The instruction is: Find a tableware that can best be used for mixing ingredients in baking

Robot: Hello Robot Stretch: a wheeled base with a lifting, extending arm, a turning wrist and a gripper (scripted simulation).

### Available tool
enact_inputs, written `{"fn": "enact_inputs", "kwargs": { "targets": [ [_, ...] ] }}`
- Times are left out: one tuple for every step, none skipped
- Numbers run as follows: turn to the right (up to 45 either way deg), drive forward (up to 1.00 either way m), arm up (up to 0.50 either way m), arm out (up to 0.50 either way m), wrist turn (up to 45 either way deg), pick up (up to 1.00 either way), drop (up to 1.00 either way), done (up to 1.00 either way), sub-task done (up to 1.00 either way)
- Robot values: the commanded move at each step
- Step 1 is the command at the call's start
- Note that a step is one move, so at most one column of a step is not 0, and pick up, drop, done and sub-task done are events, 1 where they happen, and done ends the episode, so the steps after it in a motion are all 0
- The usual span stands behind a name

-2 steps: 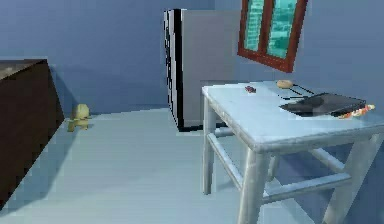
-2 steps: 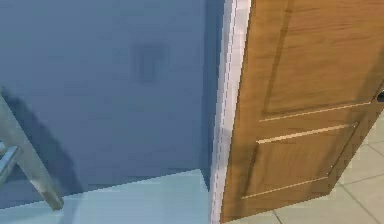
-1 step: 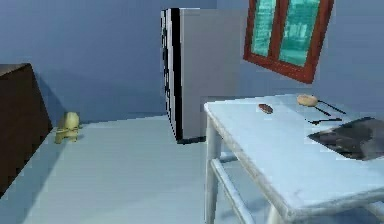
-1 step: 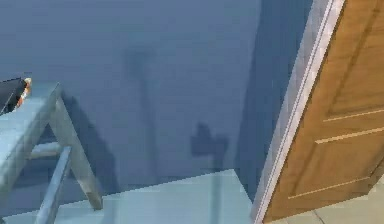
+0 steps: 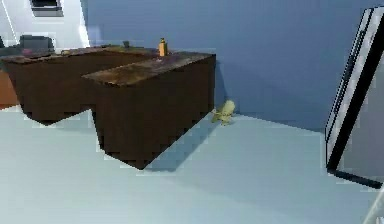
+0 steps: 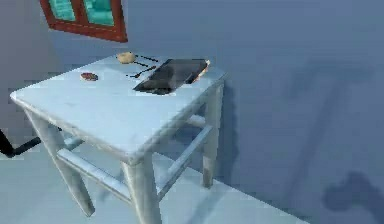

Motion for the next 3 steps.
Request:
{"fn": "enact_inputs", "kwargs": {
  "targets": [
    [-42.0, 0.0, 0.0, 0.0, 0.0, 0.0, 0.0, 0.0, 0.0],
    [0.0, 1.0, 0.0, 0.0, 0.0, 0.0, 0.0, 0.0, 0.0],
    [0.0, 1.0, 0.0, 0.0, 0.0, 0.0, 0.0, 0.0, 0.0]
  ]
}}
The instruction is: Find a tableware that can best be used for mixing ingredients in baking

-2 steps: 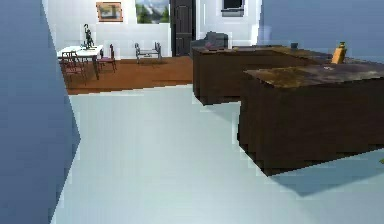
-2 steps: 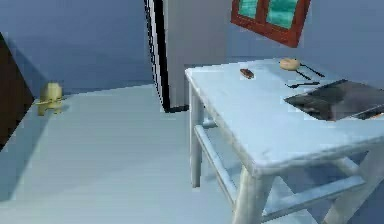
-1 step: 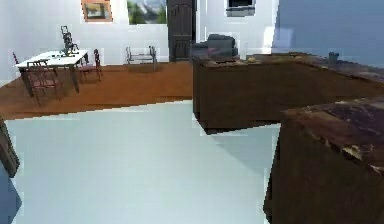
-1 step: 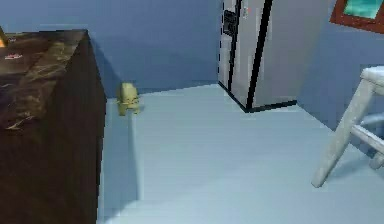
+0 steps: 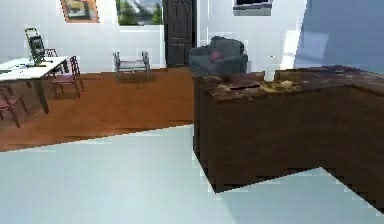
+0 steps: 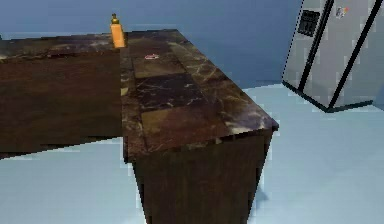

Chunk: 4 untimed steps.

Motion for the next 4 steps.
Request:
{"fn": "enact_inputs", "kwargs": {
  "targets": [
    [-9.0, 0.0, 0.0, 0.0, 0.0, 0.0, 0.0, 0.0, 0.0],
    [-3.0, 0.0, 0.0, 0.0, 0.0, 0.0, 0.0, 0.0, 0.0],
    [0.0, 0.3, 0.0, 0.0, 0.0, 0.0, 0.0, 0.0, 0.0],
    [45.0, 0.0, 0.0, 0.0, 0.0, 0.0, 0.0, 0.0, 0.0]
  ]
}}
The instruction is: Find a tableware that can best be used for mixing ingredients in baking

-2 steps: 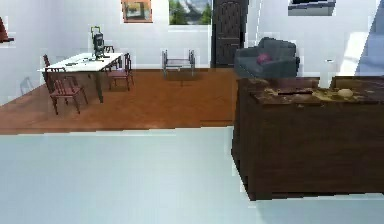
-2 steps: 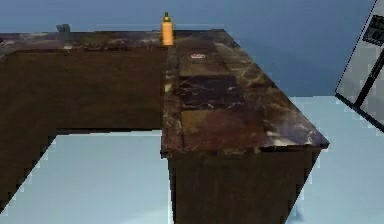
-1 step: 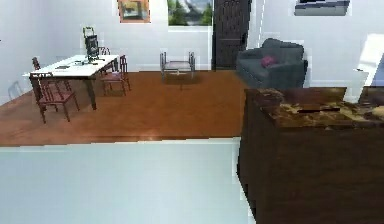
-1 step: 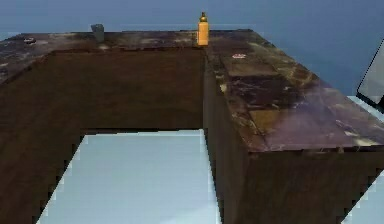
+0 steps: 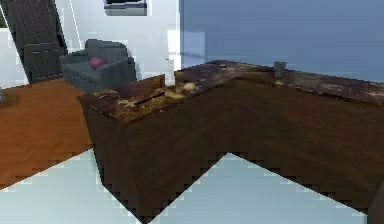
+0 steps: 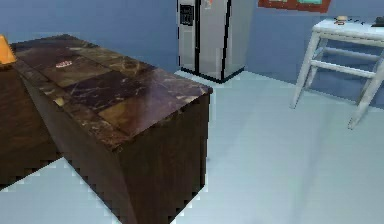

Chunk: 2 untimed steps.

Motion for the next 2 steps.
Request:
{"fn": "enact_inputs", "kwargs": {
  "targets": [
    [27.0, 0.0, 0.0, 0.0, 0.0, 0.0, 0.0, 0.0, 0.0],
    [0.0, 0.15, 0.0, 0.0, 0.0, 0.0, 0.0, 0.0, 0.0]
  ]
}}
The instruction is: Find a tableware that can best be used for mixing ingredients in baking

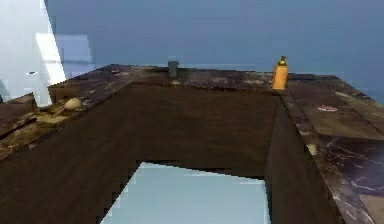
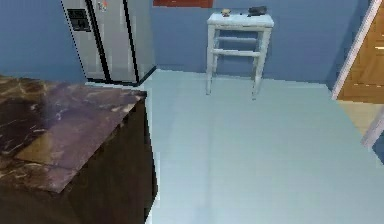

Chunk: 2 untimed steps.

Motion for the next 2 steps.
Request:
{"fn": "enact_inputs", "kwargs": {
  "targets": [
    [-3.0, 0.0, 0.0, 0.0, 0.0, 0.0, 0.0, 0.0, 0.0],
    [-15.0, 0.0, 0.0, 0.0, 0.0, 0.0, 0.0, 0.0, 0.0]
  ]
}}
